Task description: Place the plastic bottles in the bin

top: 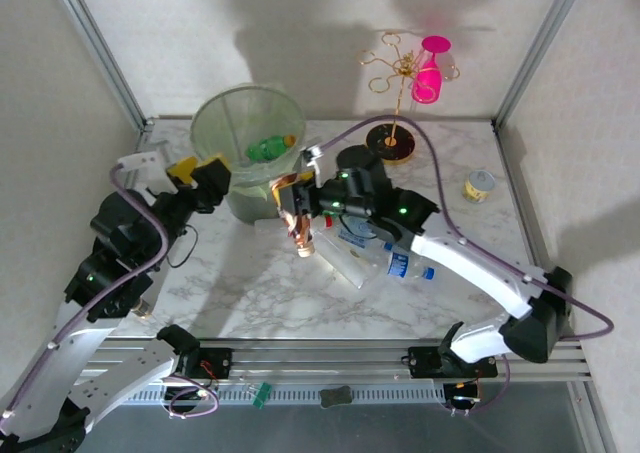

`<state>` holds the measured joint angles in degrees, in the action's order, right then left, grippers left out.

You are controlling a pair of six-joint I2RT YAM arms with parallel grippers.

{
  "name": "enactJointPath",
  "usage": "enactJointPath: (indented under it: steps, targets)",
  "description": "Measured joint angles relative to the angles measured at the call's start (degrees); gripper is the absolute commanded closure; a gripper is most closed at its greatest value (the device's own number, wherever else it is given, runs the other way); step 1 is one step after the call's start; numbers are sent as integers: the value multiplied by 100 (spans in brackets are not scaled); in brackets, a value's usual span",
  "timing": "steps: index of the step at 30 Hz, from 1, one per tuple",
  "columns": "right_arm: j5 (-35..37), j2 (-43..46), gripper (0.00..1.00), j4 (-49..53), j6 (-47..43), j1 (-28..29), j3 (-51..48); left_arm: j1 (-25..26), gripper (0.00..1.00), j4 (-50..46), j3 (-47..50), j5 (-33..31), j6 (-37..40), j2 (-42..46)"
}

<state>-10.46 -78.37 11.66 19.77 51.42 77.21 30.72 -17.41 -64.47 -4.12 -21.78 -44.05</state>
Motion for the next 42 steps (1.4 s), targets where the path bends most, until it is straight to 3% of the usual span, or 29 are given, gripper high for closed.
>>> enactJointPath:
  steps: [3,6,8,19,32,38,42]
  targets:
    - [-302,431,55,-304,330,-396,-264,0,28,37,-7,824,-17,-361]
    - [-579,782,54,-645,625,-647,-442,2,16,271,-2,1932,-129,-804]
    - [-813,960,54,-898,824,-739,-553,28,13,470,9,2588,-267,-1082]
    - [-1803,1180,54,-1893,1803,-955,-1060,269,25,1550,15,4682,-669,-1582]
    - [-2022,1355,55,-2549,2236,-1049,-1257,647,38,2184,409,5217,-894,-1674]
    - [-2129,1357,55,-2927,2422,-1056,-1453,710,32,2192,407,5191,-892,-1711]
    - [-2135,1427,55,-3169,2481,-1056,-1703,741,34,2229,407,5171,-962,-1768]
